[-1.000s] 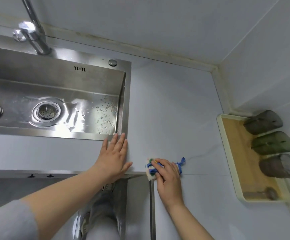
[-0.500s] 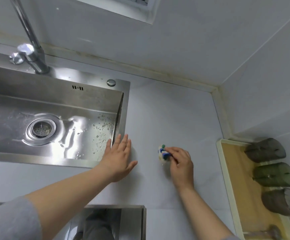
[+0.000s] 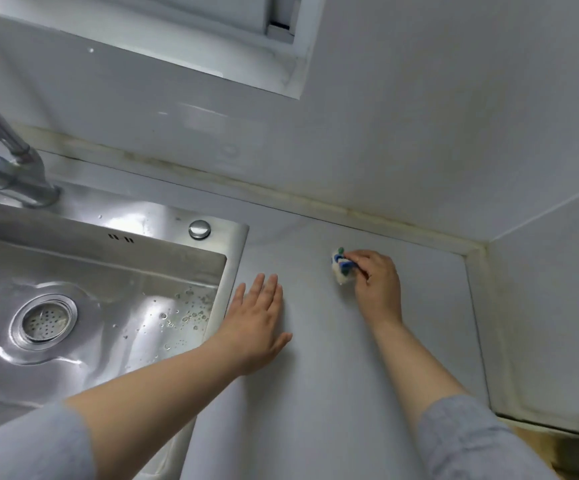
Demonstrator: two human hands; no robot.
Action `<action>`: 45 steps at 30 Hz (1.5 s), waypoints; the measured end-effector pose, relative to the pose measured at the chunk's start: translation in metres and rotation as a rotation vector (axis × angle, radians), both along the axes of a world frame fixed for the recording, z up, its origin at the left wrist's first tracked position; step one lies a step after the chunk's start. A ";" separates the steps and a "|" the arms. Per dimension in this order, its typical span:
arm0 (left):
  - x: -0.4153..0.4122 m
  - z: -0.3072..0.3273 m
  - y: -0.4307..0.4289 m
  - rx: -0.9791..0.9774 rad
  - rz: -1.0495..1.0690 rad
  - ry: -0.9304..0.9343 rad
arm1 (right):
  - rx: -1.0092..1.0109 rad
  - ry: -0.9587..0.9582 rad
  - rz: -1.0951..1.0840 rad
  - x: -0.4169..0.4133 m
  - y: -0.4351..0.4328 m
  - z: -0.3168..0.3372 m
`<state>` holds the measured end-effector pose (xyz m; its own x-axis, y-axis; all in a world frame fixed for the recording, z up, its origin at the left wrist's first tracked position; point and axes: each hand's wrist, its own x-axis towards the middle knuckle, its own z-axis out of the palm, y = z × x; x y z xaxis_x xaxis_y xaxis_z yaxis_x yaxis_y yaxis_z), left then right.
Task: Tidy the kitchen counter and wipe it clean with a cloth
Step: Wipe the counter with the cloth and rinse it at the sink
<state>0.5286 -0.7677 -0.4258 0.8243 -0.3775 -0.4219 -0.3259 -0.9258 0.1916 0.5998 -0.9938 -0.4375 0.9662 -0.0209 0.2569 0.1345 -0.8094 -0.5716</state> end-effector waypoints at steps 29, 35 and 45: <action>-0.033 -0.016 0.005 0.001 0.067 0.005 | -0.003 0.014 0.115 -0.070 0.009 -0.039; -0.105 -0.014 0.014 -0.060 -0.028 -0.015 | -0.009 0.035 0.068 -0.174 0.025 -0.039; -0.235 -0.028 0.051 -0.010 -0.137 -0.124 | -0.008 0.063 -0.007 -0.354 0.060 -0.038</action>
